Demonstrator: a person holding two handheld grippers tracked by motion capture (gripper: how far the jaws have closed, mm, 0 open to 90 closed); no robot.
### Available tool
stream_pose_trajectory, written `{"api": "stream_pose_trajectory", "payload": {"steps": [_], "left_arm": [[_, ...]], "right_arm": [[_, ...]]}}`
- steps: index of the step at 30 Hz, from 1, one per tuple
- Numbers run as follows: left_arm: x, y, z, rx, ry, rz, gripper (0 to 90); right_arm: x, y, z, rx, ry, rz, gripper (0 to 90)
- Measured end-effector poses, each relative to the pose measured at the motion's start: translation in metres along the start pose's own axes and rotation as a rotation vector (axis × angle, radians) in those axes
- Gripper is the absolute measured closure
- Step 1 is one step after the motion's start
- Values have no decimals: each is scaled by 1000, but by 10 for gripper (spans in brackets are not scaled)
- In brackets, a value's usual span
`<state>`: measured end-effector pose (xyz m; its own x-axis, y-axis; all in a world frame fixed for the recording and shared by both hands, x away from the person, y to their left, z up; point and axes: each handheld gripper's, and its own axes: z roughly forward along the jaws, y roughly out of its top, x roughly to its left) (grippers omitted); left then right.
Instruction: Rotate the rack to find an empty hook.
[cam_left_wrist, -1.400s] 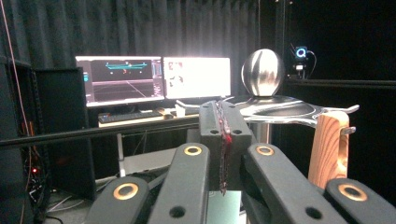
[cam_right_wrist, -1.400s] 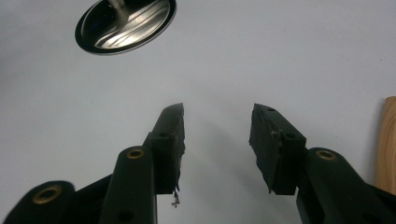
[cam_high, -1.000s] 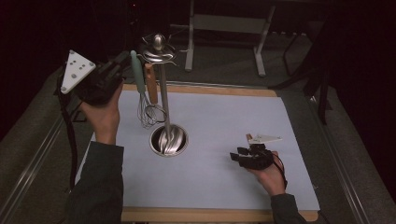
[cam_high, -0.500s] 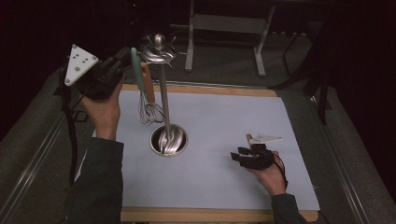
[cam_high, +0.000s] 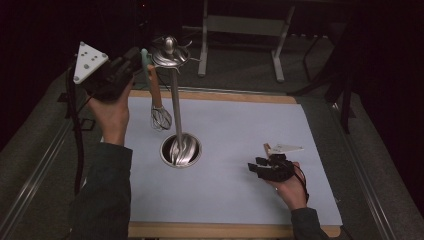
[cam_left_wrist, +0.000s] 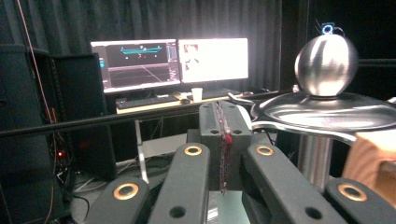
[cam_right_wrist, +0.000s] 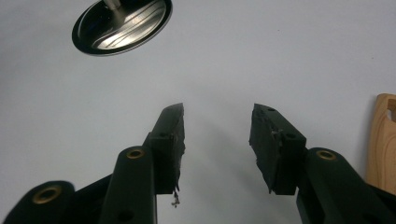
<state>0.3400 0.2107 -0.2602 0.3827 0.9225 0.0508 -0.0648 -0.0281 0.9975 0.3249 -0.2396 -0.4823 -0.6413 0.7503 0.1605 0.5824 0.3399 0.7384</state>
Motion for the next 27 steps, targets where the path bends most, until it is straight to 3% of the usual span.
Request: {"api": "stream_pose_trajectory", "payload": {"steps": [21,27], "left_arm": [[3,-4,-9,20,-10,19,896],[8,-15,-12,65,-29,25,891]], "right_arm": [[-3,0,-3,-4,-7,5,548],[-5,-1,-7,7,-68,-16,548]]}}
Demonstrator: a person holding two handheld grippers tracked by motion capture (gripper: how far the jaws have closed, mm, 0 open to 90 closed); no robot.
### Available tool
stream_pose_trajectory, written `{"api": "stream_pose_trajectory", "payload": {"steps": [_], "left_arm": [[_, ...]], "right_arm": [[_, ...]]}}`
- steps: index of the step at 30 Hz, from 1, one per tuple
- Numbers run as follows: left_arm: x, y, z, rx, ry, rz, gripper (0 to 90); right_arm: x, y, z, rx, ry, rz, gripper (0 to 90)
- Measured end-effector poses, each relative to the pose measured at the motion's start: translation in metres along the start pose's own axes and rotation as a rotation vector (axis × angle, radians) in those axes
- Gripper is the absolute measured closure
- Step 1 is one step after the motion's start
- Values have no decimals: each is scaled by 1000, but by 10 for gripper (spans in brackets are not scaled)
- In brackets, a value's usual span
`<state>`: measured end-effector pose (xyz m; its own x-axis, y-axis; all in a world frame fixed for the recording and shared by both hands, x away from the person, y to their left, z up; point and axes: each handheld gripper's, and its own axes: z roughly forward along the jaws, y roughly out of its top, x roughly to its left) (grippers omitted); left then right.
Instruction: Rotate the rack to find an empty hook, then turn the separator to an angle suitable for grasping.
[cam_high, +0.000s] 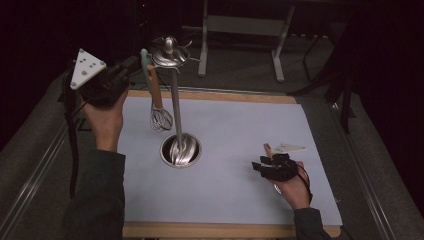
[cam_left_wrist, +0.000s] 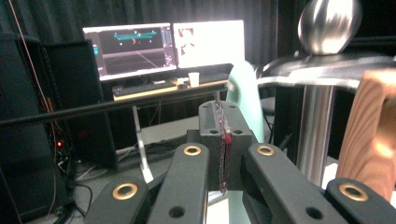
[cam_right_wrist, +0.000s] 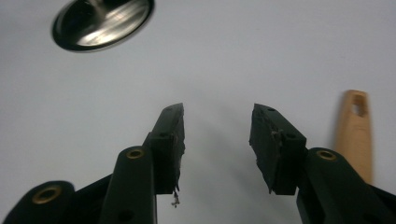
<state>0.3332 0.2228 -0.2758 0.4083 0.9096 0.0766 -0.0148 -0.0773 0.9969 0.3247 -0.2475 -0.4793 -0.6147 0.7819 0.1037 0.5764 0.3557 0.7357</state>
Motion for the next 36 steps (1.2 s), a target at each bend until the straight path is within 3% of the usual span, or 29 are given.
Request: {"api": "stream_pose_trajectory", "payload": {"steps": [5,16,22,30,36], "left_arm": [[3,-6,-1,18,-1,-2,884],[16,-40,-10,92,8,-31,872],[17,-65,-12,167,-17,-21,849],[11,-96,-16,232,-31,-31,816],[4,-131,-16,286,-38,-68,779]], "right_arm": [[-3,0,-3,-3,-11,7,548],[-12,-2,-10,-5,-45,20,548],[-17,-3,-14,-11,-54,34,547],[-22,-4,-17,-12,-57,47,547],[-25,-5,-20,-15,-65,58,547]]}}
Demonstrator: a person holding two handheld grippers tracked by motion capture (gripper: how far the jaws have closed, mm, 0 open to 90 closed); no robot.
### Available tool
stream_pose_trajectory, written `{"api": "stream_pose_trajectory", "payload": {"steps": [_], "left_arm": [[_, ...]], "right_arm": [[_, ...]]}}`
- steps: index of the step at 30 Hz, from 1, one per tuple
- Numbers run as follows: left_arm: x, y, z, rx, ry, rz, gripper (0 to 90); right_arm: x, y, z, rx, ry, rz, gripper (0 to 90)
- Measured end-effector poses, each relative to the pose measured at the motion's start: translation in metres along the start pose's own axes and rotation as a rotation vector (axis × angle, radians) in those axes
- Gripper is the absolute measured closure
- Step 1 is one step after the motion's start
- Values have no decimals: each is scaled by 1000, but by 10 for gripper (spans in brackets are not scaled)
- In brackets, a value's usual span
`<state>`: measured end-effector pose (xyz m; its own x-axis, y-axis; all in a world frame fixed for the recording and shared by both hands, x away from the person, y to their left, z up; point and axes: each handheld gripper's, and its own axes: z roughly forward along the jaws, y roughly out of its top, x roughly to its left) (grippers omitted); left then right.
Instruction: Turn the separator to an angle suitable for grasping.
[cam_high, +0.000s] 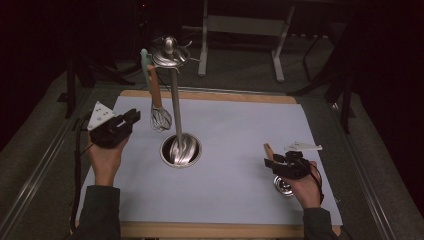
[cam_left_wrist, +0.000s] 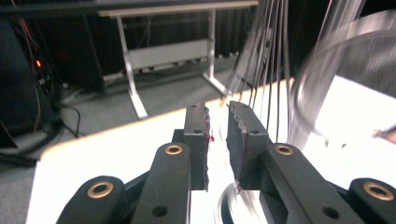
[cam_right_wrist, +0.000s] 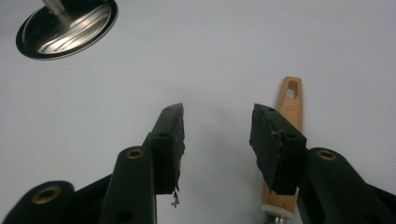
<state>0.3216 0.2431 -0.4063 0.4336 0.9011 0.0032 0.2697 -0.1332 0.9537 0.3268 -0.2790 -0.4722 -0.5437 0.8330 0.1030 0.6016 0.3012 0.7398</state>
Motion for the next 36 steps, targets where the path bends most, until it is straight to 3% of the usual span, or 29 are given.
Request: {"api": "stream_pose_trajectory", "payload": {"steps": [3,6,13,17,19,20,22,27,32,36], "left_arm": [[0,-16,3,22,-4,-18,771],[0,-33,4,34,-9,-63,750],[-6,-67,11,93,-21,-98,734],[-9,-79,18,122,-26,-105,728],[-12,-88,23,138,-36,-112,728],[-14,-94,26,144,-42,-124,728],[-16,-100,28,153,-49,-134,728],[-18,-110,32,175,-55,-140,728],[-17,-120,33,191,-44,-156,728],[-14,-124,33,205,-37,-168,729]], "right_arm": [[-2,0,-1,-4,-3,4,548],[-4,0,-3,-10,-8,8,548],[-12,0,-9,-24,-26,32,549],[-16,-1,-10,-16,-55,35,558],[-21,-3,-8,2,-75,40,600],[-25,-6,-6,22,-91,47,688],[-28,-9,-3,41,-112,49,776],[-34,-14,5,82,-154,71,883],[-39,-19,13,117,-183,83,896],[-42,-23,20,136,-178,88,896]]}}
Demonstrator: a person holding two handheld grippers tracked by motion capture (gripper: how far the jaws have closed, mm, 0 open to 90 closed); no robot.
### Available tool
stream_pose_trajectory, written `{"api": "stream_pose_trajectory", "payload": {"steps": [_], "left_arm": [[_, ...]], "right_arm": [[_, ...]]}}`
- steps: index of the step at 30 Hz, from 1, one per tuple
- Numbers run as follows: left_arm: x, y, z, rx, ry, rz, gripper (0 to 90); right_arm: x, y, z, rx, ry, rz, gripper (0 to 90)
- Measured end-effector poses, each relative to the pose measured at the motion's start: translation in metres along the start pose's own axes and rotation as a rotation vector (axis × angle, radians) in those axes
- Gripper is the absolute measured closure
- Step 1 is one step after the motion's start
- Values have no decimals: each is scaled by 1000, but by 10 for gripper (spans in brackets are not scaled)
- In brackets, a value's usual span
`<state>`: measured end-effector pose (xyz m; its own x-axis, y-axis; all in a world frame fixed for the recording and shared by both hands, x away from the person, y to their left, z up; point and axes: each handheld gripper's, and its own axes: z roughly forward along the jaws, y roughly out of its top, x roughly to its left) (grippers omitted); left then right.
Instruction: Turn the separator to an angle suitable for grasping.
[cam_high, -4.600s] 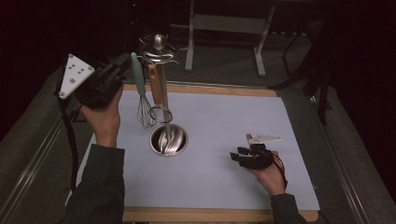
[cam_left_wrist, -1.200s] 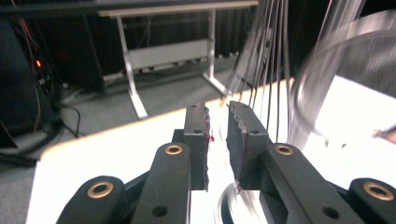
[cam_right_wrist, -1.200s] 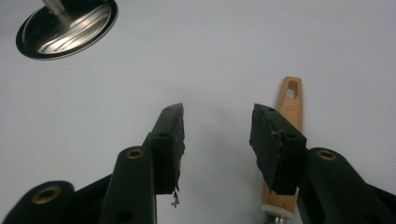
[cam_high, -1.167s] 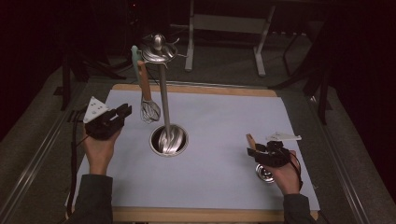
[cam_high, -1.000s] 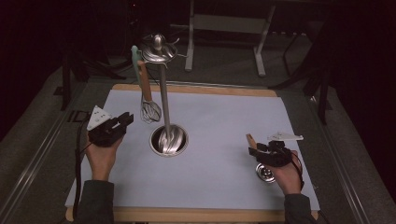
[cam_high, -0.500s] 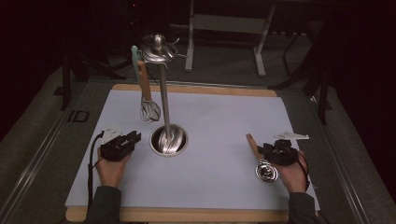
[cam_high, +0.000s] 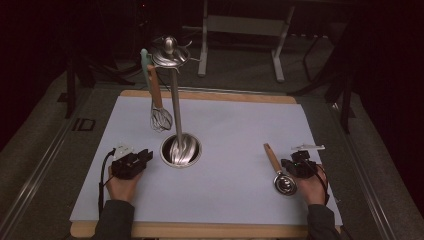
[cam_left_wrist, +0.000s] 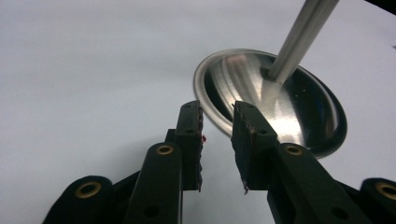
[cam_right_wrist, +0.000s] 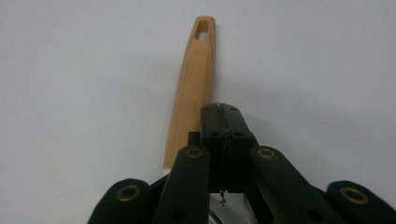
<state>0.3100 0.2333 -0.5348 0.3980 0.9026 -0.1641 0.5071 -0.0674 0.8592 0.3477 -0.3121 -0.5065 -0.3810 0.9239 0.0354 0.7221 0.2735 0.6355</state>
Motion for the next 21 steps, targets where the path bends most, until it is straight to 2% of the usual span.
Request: {"api": "stream_pose_trajectory", "payload": {"steps": [1,5,12,17,18,21], "left_arm": [[2,-1,0,-5,-1,-13,728],[2,-2,2,-3,-2,-22,729],[3,-2,4,-1,-6,-25,729],[2,-2,4,3,-3,-20,729],[2,-2,4,7,-3,-16,729],[2,-2,5,9,-3,-14,729]], "right_arm": [[0,0,2,4,1,-1,896],[0,-1,5,17,2,-7,897],[6,0,12,41,22,-33,895],[12,1,15,51,57,-53,894],[16,2,16,56,72,-70,884],[20,3,16,56,75,-82,847]]}}
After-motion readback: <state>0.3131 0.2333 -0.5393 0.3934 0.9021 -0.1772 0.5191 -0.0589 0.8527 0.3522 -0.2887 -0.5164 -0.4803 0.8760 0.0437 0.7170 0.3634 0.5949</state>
